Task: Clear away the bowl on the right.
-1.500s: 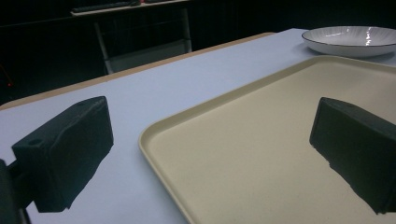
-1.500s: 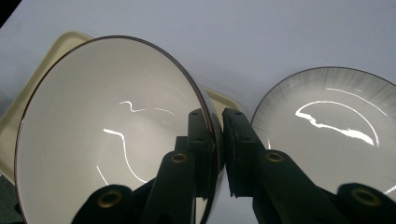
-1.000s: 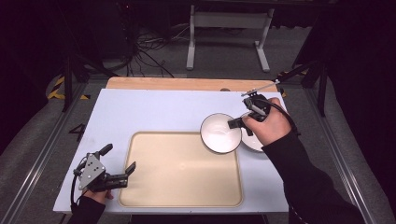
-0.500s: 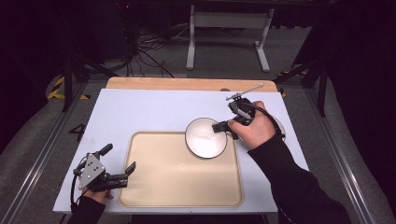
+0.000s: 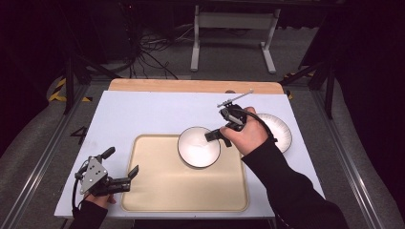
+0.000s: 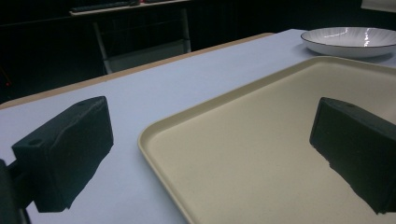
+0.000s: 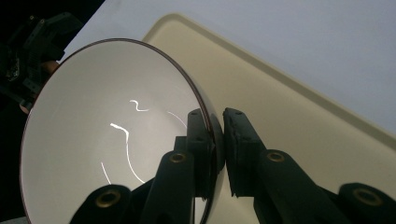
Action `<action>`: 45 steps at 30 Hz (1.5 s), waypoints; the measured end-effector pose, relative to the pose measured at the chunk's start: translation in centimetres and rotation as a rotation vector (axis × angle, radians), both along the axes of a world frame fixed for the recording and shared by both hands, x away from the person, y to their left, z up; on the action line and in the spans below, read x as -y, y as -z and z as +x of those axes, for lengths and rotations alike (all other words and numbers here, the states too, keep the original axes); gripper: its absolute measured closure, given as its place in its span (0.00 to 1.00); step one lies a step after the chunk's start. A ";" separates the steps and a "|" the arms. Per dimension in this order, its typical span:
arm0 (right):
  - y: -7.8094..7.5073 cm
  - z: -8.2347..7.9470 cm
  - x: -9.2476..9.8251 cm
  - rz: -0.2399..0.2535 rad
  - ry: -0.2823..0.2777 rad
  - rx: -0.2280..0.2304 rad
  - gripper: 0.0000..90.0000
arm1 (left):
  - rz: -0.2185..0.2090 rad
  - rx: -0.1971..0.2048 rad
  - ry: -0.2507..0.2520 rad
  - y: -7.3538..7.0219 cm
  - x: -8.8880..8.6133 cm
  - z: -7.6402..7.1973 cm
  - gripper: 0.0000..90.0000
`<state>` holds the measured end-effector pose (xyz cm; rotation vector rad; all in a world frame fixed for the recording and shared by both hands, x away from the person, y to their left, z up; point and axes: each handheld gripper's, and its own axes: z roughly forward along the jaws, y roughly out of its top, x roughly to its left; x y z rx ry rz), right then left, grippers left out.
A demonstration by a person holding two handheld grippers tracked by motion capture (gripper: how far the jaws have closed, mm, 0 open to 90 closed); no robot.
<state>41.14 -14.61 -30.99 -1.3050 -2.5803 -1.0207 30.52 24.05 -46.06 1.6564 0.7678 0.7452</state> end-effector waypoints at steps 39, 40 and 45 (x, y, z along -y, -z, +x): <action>7.5 0.7 -4.2 -0.137 -0.018 -0.107 0.88 | 0.003 0.000 0.006 0.0 0.0 0.0 0.00; 7.6 0.7 -4.3 -0.139 -0.017 -0.107 0.88 | 0.003 0.000 0.007 0.0 0.0 0.0 0.00; 8.0 0.7 -4.6 -0.153 -0.021 -0.105 0.88 | 0.003 0.000 0.007 0.0 0.0 0.0 0.00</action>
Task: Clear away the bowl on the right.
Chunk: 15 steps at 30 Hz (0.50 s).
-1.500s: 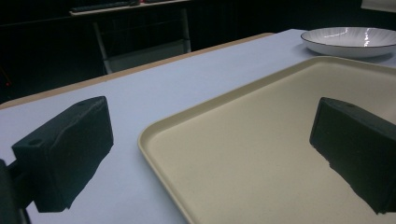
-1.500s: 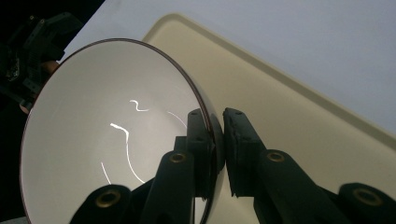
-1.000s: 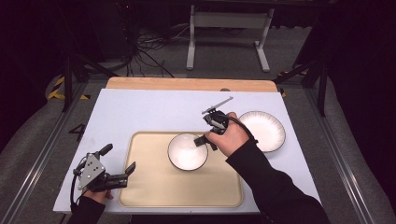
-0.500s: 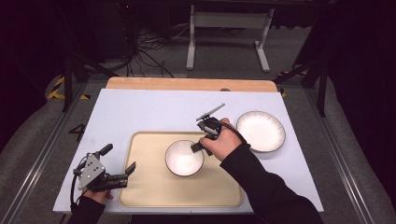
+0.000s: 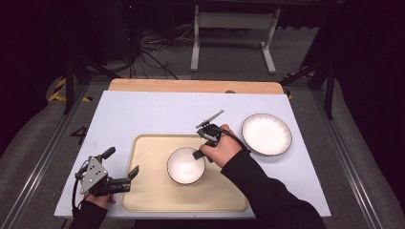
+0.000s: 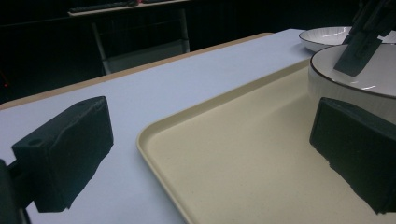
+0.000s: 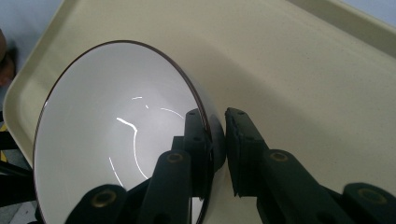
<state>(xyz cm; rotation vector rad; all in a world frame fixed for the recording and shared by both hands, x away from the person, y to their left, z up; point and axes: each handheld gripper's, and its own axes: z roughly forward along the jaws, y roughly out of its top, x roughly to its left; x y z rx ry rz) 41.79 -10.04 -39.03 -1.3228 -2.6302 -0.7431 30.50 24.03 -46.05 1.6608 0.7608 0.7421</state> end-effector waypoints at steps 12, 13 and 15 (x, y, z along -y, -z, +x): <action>0.7 0.1 -0.3 -0.009 -0.004 -0.020 0.87 | 0.001 0.000 0.000 0.0 0.0 0.0 0.00; 0.7 0.1 -0.3 -0.009 -0.004 -0.020 0.87 | 0.001 0.000 0.000 0.0 0.0 0.0 0.00; 0.7 0.1 -0.2 -0.004 -0.004 -0.021 0.87 | 0.001 0.000 0.000 0.0 0.0 0.0 0.00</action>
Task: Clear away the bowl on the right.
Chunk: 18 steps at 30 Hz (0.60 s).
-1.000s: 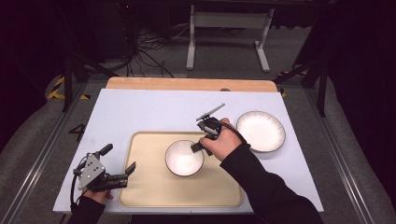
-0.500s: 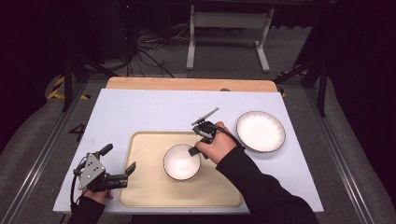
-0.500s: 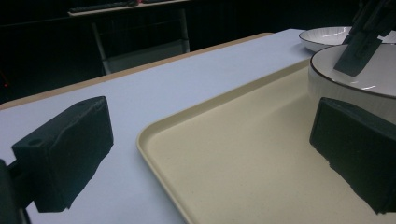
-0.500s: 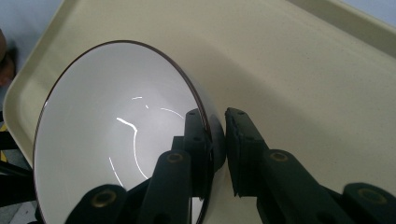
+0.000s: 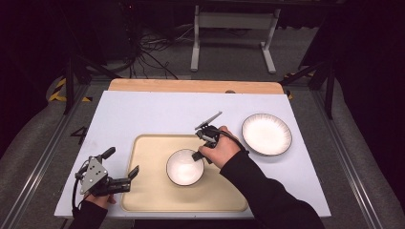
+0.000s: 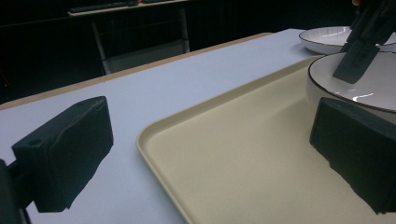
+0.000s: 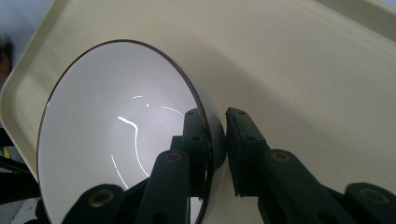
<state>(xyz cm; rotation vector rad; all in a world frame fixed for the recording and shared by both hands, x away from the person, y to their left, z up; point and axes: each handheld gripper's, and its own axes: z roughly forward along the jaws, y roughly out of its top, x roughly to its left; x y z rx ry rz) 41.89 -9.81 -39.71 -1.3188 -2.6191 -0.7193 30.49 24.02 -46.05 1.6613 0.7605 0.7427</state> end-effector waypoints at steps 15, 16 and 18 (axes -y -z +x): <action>-1.1 -0.3 0.6 0.051 -0.009 0.077 0.70 | 0.001 0.002 -0.002 0.0 0.0 0.1 0.00; -1.3 -0.4 0.7 0.057 -0.017 0.111 0.65 | 0.000 0.002 -0.003 0.0 0.0 0.1 0.00; -1.6 -0.7 0.8 0.068 -0.020 0.143 0.61 | 0.001 0.002 -0.002 0.0 0.0 0.1 0.00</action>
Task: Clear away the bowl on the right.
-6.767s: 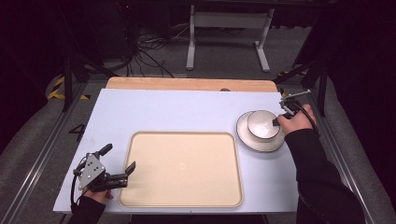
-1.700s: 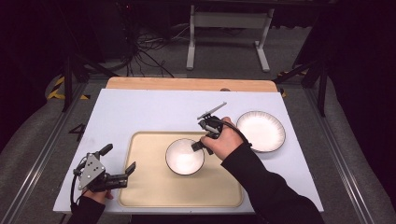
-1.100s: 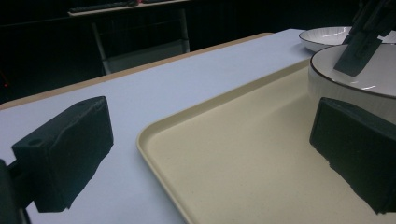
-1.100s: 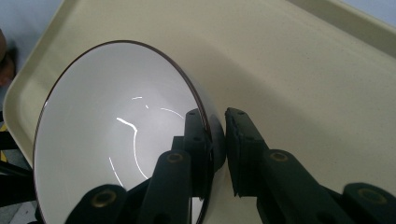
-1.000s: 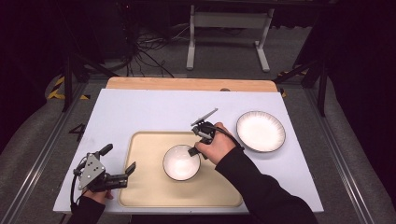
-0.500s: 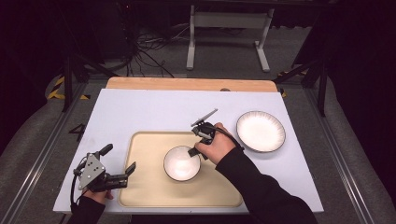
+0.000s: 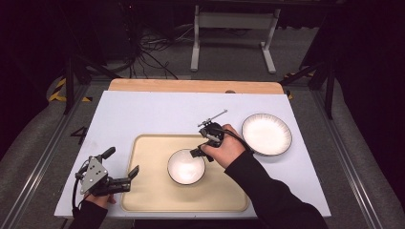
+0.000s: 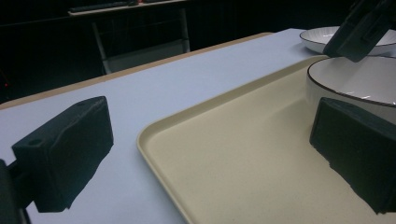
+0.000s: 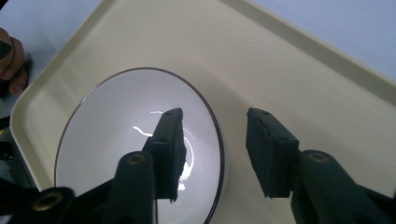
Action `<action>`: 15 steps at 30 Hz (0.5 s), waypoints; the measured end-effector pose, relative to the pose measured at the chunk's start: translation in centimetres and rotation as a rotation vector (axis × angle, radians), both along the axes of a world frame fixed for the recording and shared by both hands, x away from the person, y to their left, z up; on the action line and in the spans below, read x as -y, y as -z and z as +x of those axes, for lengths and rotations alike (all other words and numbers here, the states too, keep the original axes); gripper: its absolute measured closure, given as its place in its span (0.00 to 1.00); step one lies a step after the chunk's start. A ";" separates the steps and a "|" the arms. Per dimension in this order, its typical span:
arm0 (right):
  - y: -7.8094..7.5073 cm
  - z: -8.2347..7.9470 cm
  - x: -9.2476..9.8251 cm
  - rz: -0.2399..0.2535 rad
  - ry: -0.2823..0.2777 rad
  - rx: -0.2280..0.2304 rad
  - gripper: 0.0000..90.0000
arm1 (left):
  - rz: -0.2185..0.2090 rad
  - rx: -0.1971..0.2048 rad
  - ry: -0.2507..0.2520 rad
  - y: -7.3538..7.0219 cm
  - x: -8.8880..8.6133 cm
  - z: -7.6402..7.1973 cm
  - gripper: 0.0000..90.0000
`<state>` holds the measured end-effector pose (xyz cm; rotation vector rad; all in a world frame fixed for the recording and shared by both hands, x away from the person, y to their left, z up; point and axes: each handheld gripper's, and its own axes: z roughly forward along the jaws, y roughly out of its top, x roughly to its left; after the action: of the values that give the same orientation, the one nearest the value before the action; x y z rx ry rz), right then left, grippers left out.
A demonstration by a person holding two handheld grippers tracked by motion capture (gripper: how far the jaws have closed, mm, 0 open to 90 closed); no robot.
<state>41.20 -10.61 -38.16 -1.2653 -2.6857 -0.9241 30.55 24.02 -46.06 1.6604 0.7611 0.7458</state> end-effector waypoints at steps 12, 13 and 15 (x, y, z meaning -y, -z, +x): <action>-1.3 -2.4 0.6 0.110 -0.083 0.299 0.32 | 0.000 -0.002 -0.002 0.0 0.0 0.0 0.00; -1.4 -2.6 0.8 0.121 -0.088 0.327 0.31 | -0.001 -0.002 -0.003 0.0 0.0 0.0 0.00; -1.5 -2.9 1.1 0.136 -0.098 0.375 0.29 | -0.003 -0.001 -0.004 0.0 0.0 0.0 0.00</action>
<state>38.30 -11.74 -36.64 -1.0100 -2.8548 -1.4285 30.57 23.99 -46.08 1.6571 0.7662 0.7471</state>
